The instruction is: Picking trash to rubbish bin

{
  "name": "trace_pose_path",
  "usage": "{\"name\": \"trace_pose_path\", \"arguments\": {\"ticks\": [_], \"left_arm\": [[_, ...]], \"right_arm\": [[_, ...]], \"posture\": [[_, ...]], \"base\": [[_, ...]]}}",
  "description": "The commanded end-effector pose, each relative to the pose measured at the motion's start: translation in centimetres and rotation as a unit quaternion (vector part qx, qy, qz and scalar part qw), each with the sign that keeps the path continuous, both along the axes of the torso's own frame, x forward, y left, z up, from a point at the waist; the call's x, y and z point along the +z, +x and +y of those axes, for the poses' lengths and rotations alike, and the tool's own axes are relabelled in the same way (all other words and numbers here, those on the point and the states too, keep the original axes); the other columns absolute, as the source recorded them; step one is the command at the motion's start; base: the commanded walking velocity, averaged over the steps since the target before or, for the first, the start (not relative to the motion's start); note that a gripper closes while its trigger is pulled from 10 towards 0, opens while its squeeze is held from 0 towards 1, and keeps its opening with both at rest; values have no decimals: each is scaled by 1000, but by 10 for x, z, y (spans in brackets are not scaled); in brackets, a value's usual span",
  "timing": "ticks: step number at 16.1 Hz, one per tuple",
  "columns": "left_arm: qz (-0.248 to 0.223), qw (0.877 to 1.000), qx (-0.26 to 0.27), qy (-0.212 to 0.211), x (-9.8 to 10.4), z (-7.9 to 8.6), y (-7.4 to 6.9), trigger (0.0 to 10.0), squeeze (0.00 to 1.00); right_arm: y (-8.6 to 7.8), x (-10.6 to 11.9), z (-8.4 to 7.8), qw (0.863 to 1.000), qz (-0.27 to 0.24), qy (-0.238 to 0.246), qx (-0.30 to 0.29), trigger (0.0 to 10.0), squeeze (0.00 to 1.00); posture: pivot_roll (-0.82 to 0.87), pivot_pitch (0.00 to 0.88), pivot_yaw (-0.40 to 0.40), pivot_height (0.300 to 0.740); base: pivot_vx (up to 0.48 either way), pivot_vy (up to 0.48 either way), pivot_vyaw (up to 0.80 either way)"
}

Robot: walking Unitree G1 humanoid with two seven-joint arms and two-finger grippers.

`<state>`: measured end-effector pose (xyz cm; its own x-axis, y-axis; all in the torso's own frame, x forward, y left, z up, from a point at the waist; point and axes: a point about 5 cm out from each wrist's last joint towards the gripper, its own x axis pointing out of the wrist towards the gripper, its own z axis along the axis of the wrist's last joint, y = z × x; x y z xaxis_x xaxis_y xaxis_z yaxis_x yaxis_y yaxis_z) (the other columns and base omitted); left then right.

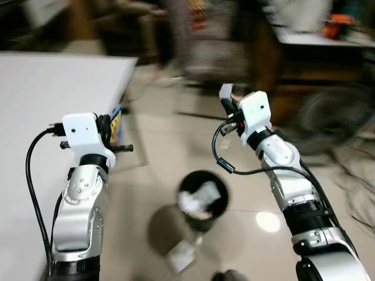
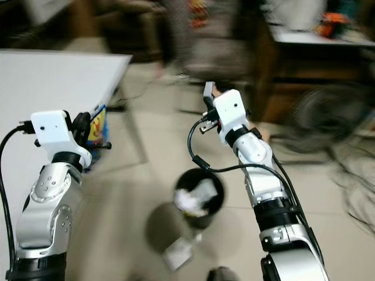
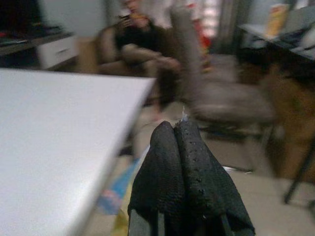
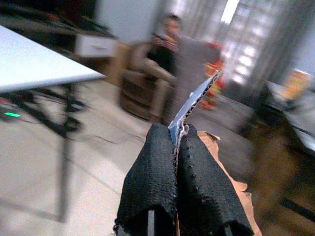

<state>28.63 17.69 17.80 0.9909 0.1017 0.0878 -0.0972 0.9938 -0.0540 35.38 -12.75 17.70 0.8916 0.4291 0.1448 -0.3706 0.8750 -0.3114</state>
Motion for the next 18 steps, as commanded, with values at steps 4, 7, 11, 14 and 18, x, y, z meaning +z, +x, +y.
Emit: {"name": "trace_pose_path", "arguments": {"ticks": [4,7,11,14,18], "left_arm": [[4,1000,-11,-1,-1,-5,-1,0,0],[-4,1000,-10,-5,0,-6,-2,0,0],[13,1000,-14,-5,-9,-7,-3,0,0],[77,997,-29,-8,-39,-10,-4,0,0],[144,987,-71,-9,-71,-23,-4,0,0]], "right_arm": [[-1,1,-6,1000,3,7,-8,10000,0],[-1,0,-6,1000,4,5,-7,10000,0],[-2,-2,-4,1000,8,4,-4,10000,0],[-3,-7,-2,1000,21,-1,1,10000,0],[-6,-13,4,999,37,-2,6,10000,0]], "posture": [[-55,120,19,740],[-57,122,16,740],[-58,128,13,740],[-60,134,11,740],[-68,153,22,740]], "base": [[364,0,-175],[115,0,0],[0,0,0],[0,0,0],[0,0,0]]}}
